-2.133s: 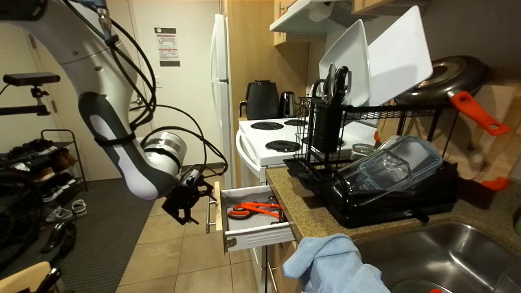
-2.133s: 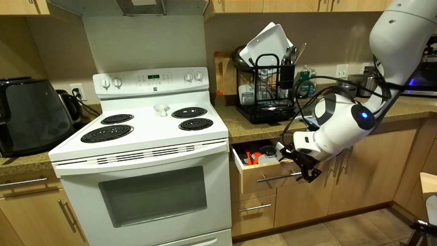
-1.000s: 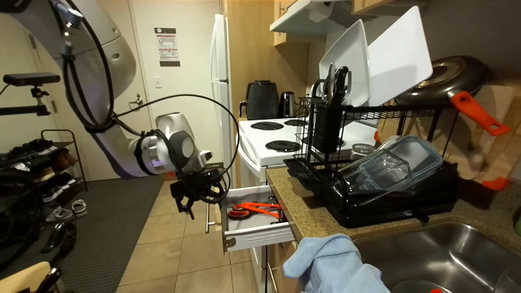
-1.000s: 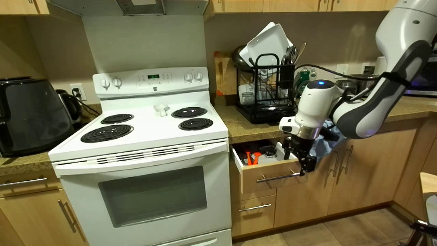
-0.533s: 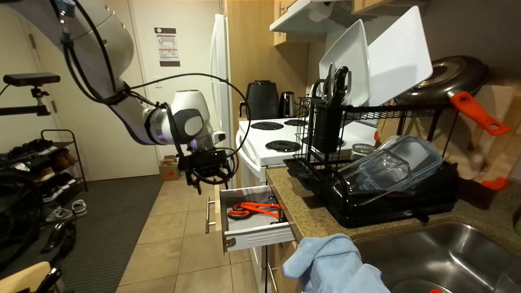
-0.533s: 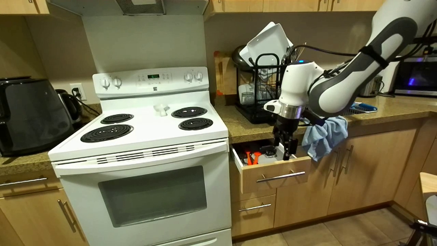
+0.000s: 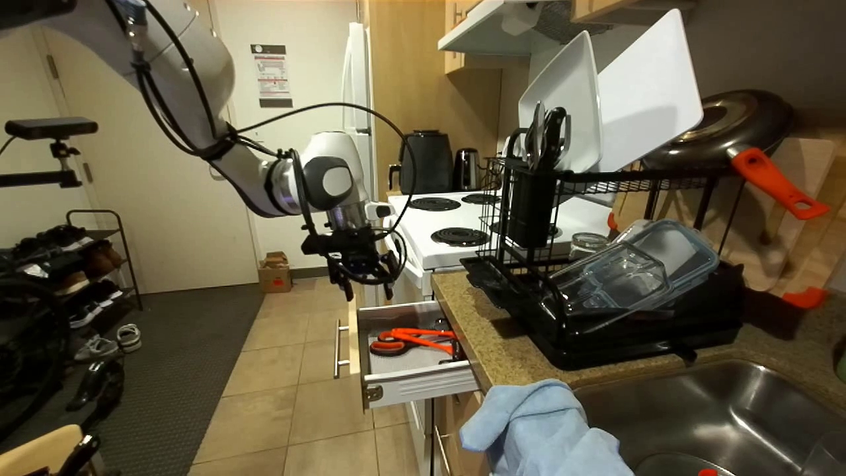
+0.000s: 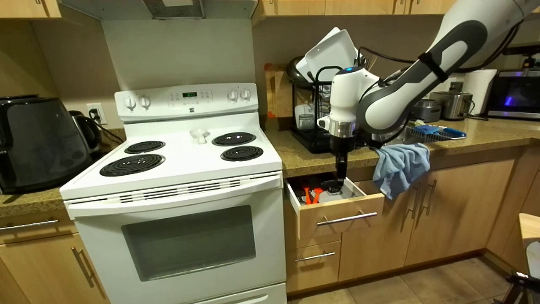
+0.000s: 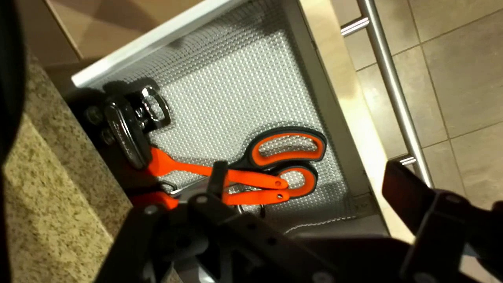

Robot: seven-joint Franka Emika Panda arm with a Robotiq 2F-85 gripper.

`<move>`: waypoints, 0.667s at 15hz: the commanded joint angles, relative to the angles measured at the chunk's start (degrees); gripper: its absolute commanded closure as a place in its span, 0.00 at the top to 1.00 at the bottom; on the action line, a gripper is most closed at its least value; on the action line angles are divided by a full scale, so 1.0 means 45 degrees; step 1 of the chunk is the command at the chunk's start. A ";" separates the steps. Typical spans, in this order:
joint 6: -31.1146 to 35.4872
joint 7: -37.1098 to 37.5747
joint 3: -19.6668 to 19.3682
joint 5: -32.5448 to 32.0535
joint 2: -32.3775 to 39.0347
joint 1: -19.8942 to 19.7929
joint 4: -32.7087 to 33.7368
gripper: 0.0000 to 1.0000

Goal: Open the top drawer of the kitchen unit

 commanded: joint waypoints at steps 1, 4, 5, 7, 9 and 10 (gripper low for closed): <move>-0.0583 0.2350 -0.0996 -0.0187 0.1218 0.1072 0.1169 1.00; -0.0535 0.4068 -0.1643 -0.0061 0.2402 0.1680 0.2144 1.00; -0.0518 0.4588 -0.1834 0.0020 0.2770 0.1831 0.2486 1.00; -0.0484 0.5559 -0.2205 0.0121 0.3496 0.2097 0.3172 1.00; -0.0629 0.6338 -0.2510 0.0203 0.4105 0.2319 0.3753 1.00; -0.0739 0.6635 -0.2624 0.0249 0.4338 0.2405 0.3981 1.00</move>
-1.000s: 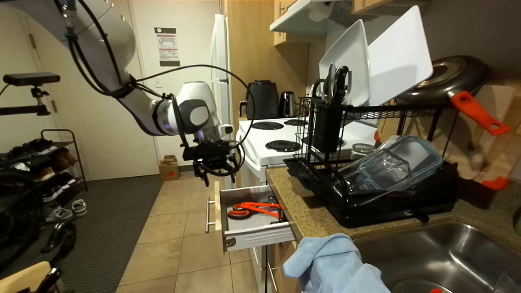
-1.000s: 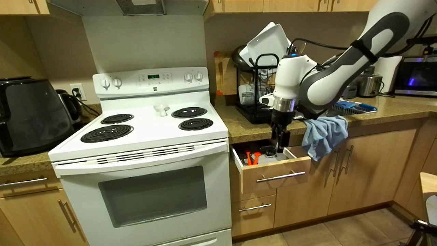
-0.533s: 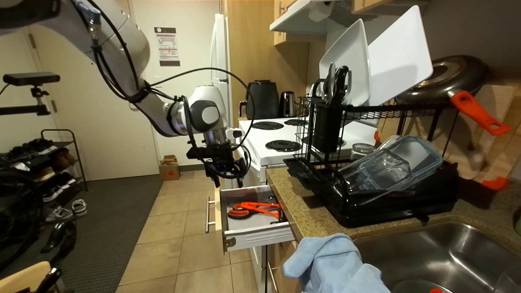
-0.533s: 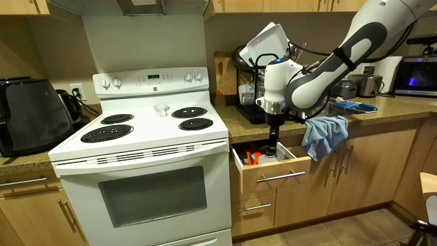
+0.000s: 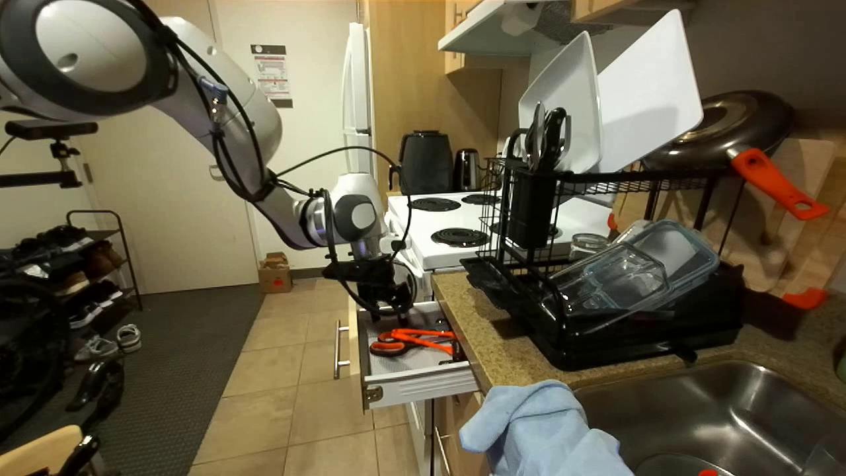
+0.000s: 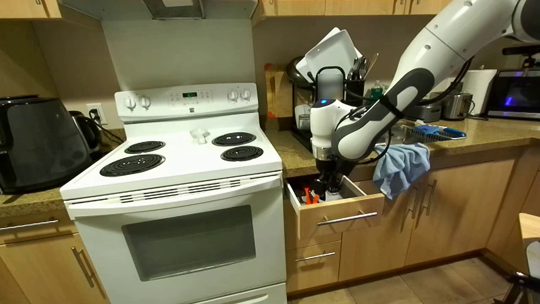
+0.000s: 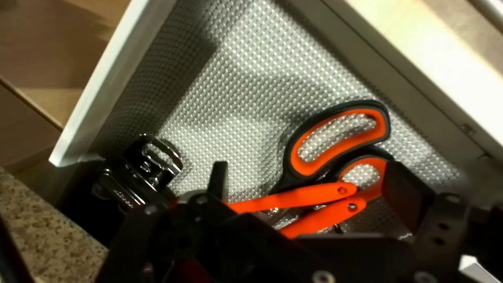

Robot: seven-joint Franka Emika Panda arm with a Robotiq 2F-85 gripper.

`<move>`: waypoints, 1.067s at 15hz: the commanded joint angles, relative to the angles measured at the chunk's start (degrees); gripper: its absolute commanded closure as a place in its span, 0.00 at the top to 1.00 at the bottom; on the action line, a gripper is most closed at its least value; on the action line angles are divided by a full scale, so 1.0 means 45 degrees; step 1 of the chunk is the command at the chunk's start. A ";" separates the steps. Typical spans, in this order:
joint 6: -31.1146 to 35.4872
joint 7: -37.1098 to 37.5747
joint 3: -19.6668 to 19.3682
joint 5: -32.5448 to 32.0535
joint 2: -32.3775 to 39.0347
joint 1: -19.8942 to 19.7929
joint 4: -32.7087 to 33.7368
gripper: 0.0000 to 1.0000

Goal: Open the top drawer of the kitchen unit

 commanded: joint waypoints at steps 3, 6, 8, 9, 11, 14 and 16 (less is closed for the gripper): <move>-0.0989 0.1114 -0.0450 0.0433 0.1087 0.0456 0.1214 1.00; -0.1332 0.0792 -0.0239 0.0603 0.0910 0.0424 0.1074 1.00; -0.1484 0.0698 -0.0156 0.0646 0.0676 0.0437 0.0873 1.00; -0.1659 0.0642 -0.0104 0.0668 0.0599 0.0433 0.0833 1.00; -0.2043 0.0559 -0.0003 0.0666 0.0473 0.0420 0.0765 1.00; -0.2552 0.0134 0.0163 0.0595 0.0307 0.0334 0.0653 1.00; -0.2898 -0.0360 0.0255 0.0491 0.0185 0.0290 0.0549 1.00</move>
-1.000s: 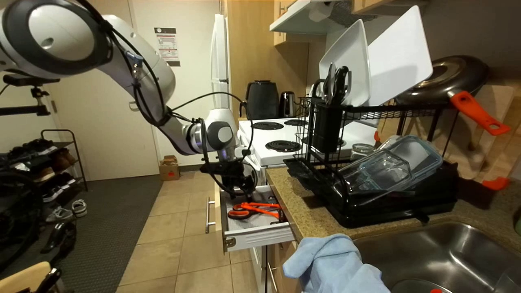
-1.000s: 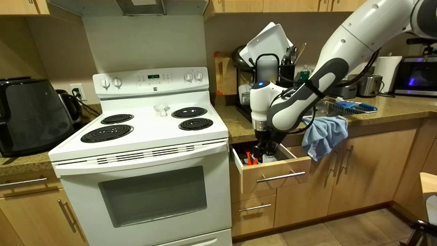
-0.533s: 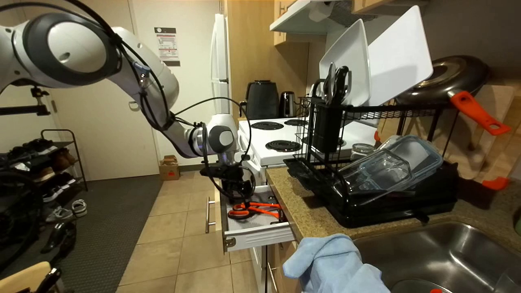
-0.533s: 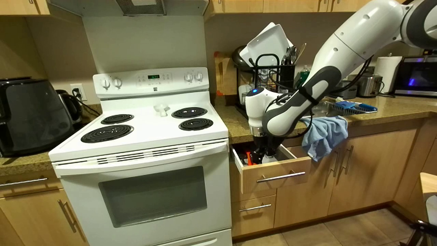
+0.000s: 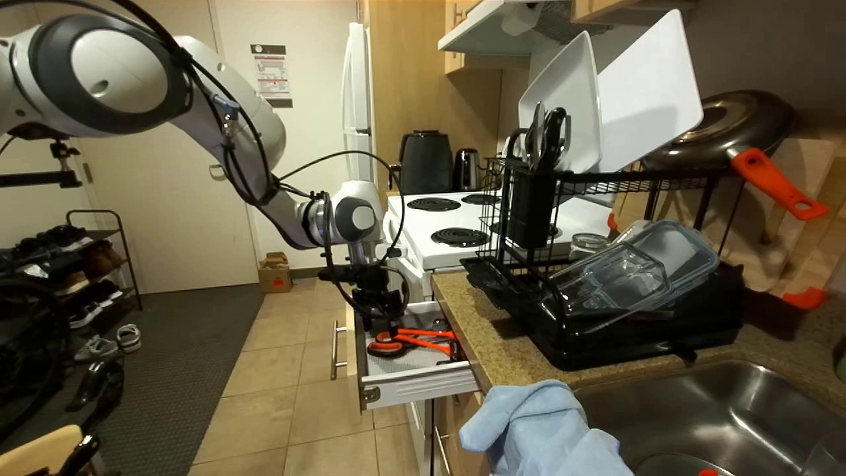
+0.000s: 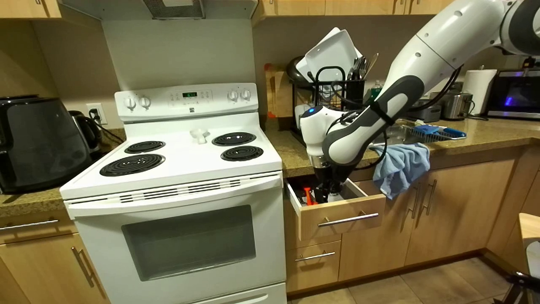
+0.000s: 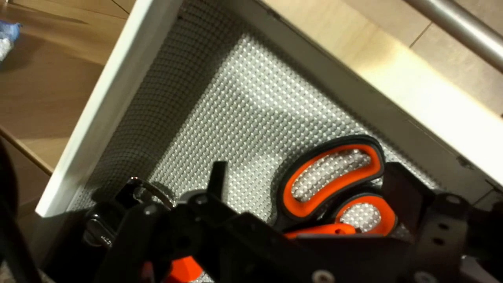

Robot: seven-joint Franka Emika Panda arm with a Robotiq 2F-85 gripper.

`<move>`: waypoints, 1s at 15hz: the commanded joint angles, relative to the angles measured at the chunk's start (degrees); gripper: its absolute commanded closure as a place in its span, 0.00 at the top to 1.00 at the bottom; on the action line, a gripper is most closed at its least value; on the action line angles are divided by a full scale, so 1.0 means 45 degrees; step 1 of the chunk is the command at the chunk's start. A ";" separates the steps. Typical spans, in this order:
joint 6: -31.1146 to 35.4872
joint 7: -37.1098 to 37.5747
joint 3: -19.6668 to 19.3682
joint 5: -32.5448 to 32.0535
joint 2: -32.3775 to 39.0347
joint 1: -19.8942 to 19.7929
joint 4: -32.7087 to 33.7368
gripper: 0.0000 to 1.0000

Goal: Open the top drawer of the kitchen unit

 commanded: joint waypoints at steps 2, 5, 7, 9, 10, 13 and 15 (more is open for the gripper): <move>-0.0897 -0.1723 0.0325 0.0083 -0.0766 -0.0138 -0.0713 1.00; -0.1127 -0.2794 0.0509 -0.0100 -0.1007 -0.0185 -0.1032 1.00; -0.1203 -0.3546 0.0606 -0.0176 -0.1142 -0.0241 -0.1215 1.00; -0.1328 -0.4255 0.0694 -0.0273 -0.1285 -0.0265 -0.1438 1.00; -0.1341 -0.4492 0.0707 -0.0344 -0.1346 -0.0252 -0.1550 1.00; -0.1418 -0.5377 0.0829 -0.0539 -0.1572 -0.0269 -0.1924 1.00; -0.1394 -0.5979 0.0931 -0.0718 -0.1758 -0.0278 -0.2260 1.00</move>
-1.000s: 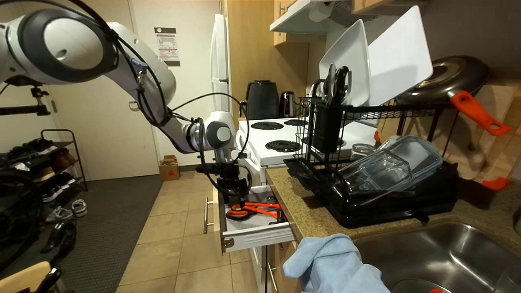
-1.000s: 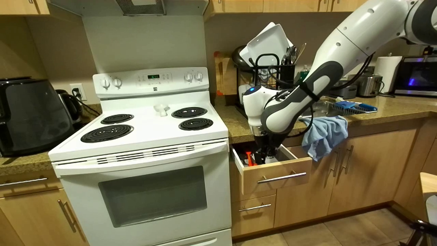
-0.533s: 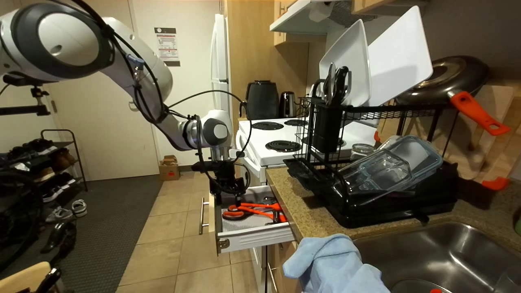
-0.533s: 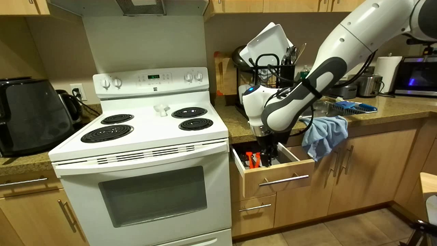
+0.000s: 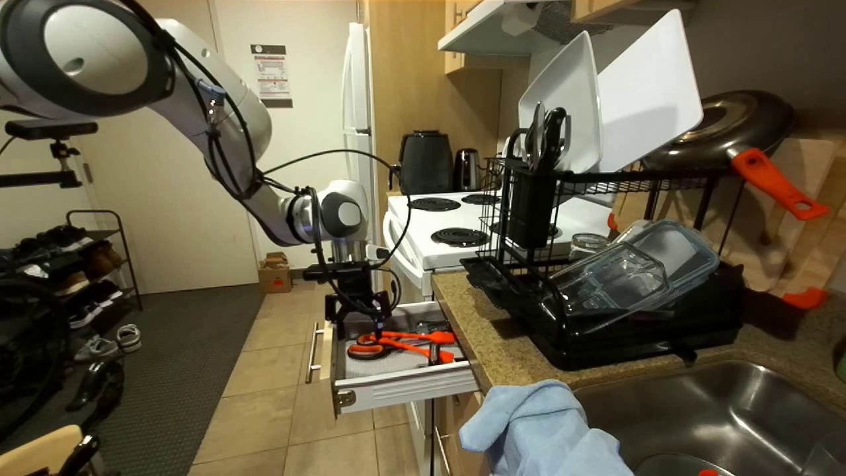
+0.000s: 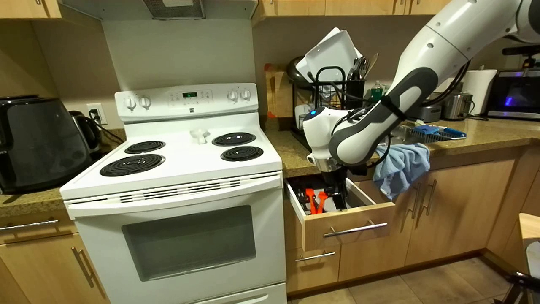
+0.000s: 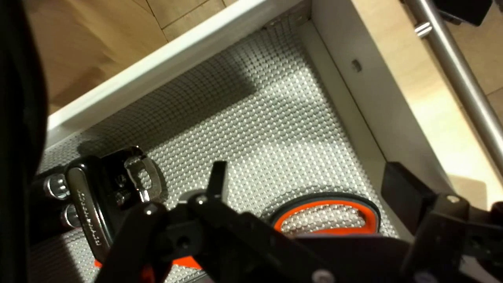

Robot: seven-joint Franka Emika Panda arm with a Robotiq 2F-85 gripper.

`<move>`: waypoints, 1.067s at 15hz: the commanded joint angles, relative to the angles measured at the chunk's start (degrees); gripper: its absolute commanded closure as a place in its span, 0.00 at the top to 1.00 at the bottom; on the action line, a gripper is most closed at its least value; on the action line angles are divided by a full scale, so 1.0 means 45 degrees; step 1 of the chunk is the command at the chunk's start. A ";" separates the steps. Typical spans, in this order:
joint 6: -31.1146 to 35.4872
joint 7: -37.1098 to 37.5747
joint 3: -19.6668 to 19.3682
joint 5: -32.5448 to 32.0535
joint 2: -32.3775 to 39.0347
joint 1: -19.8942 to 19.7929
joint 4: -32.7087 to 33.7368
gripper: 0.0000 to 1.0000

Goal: Open the top drawer of the kitchen unit

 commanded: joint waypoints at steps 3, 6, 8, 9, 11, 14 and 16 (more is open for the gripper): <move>-0.0187 -0.1806 0.0519 -0.0759 -0.1129 -0.0233 -0.1519 1.00; -0.0156 -0.2799 0.0591 -0.1149 -0.1781 -0.0444 -0.2384 1.00; -0.0246 -0.3348 0.0660 -0.1386 -0.2083 -0.0537 -0.2822 1.00; -0.0230 -0.3507 0.0664 -0.1541 -0.2204 -0.0550 -0.3001 1.00; 0.0162 -0.3232 0.0571 -0.1906 -0.2428 -0.0494 -0.3357 1.00; 0.0871 -0.2358 0.0401 -0.2277 -0.2567 -0.0424 -0.3516 1.00; 0.0720 -0.2321 0.0380 -0.2394 -0.2452 -0.0423 -0.3312 1.00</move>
